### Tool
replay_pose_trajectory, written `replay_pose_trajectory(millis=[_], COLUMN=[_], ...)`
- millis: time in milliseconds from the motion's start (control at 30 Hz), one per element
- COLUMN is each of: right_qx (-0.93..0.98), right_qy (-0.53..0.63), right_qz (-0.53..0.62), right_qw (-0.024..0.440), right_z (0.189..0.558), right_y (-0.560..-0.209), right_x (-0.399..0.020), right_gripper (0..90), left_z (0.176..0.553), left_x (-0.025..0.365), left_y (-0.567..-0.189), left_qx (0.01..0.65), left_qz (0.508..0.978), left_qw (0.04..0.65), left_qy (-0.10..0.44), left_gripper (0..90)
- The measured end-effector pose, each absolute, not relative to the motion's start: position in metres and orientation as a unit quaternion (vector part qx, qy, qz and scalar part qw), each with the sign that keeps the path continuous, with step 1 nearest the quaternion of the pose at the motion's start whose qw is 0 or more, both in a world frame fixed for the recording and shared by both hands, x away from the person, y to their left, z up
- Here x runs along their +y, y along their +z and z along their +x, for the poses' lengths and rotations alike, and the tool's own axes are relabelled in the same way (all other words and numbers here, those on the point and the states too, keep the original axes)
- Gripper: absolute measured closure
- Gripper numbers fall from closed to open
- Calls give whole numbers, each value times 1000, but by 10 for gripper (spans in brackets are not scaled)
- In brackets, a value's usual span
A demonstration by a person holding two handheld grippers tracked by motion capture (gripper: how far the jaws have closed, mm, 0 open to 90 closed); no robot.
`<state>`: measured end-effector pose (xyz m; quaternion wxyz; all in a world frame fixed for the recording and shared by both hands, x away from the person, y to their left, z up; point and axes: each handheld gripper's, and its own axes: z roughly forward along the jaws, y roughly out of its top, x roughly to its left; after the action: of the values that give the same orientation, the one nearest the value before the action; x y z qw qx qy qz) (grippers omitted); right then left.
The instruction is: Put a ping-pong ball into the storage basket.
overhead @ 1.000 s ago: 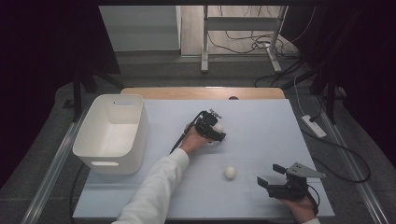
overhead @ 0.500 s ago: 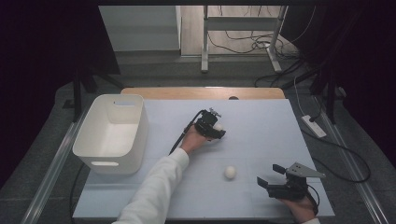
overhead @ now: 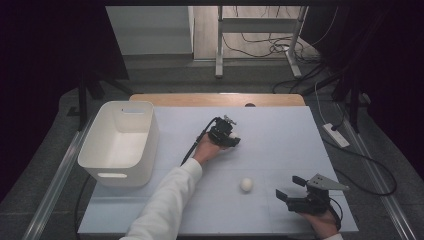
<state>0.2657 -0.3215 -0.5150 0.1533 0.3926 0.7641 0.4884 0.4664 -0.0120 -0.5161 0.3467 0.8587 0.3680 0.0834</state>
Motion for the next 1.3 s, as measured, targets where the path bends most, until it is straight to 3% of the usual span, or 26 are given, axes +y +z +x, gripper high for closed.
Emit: replay_pose_trajectory(millis=[1300], right_qx=[762], right_qy=[490], right_qz=[394], right_qw=[156], right_z=[265], right_y=[-514], right_x=[-322], right_gripper=[105], left_z=[435], left_x=[1], left_y=[-479], left_qx=[328], left_qz=[857], left_qw=[388], left_qy=[89], left_gripper=[512])
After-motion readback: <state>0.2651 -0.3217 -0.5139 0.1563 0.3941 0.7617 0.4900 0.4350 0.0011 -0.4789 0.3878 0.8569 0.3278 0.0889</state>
